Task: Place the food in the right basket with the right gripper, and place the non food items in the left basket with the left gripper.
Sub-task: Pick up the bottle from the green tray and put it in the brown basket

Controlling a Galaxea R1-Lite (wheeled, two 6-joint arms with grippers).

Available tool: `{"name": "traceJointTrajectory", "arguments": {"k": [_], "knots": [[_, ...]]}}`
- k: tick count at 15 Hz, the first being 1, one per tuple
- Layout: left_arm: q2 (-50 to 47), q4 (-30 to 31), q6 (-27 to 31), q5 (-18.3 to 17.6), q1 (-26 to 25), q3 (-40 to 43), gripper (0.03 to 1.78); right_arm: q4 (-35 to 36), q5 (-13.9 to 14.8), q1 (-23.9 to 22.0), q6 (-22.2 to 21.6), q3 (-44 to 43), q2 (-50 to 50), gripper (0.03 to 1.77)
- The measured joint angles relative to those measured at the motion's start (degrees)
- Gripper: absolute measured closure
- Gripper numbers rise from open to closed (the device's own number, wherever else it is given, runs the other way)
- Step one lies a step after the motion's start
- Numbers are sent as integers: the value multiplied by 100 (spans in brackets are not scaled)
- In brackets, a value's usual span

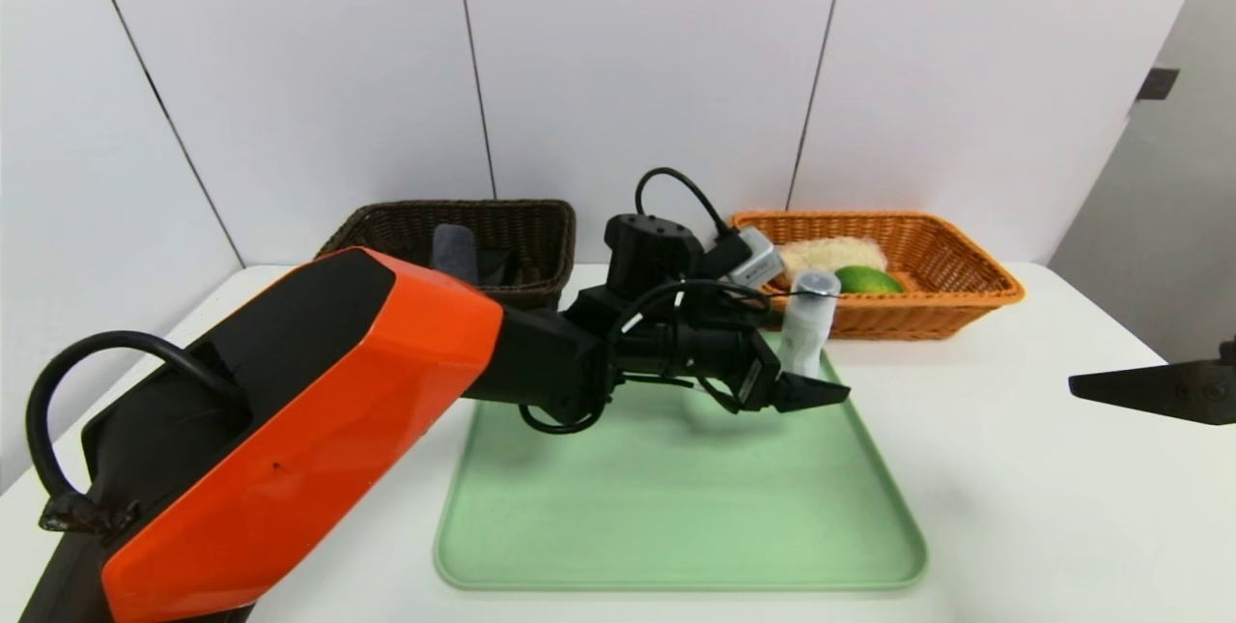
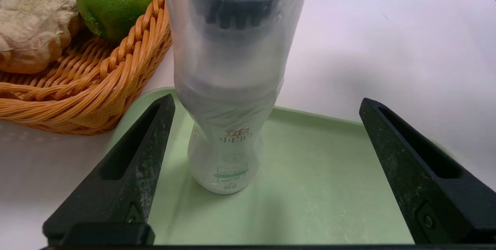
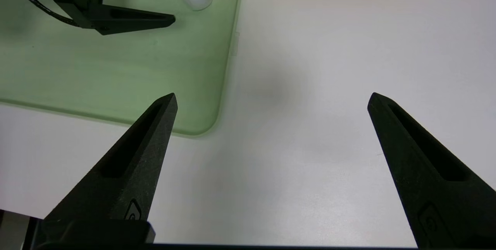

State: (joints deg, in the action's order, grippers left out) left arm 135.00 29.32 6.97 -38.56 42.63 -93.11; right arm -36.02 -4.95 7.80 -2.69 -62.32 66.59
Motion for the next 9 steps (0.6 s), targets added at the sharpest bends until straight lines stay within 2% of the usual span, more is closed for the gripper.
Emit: {"name": "traceJointTrajectory", "arguments": {"k": [8,9], "knots": [[474,-72,-22,0,191,-747,12,-2,0,22,0,-17,20,10],[519,-83,-26,0,196,-827,25,-9,0,24,-2,-11,22,10]]}}
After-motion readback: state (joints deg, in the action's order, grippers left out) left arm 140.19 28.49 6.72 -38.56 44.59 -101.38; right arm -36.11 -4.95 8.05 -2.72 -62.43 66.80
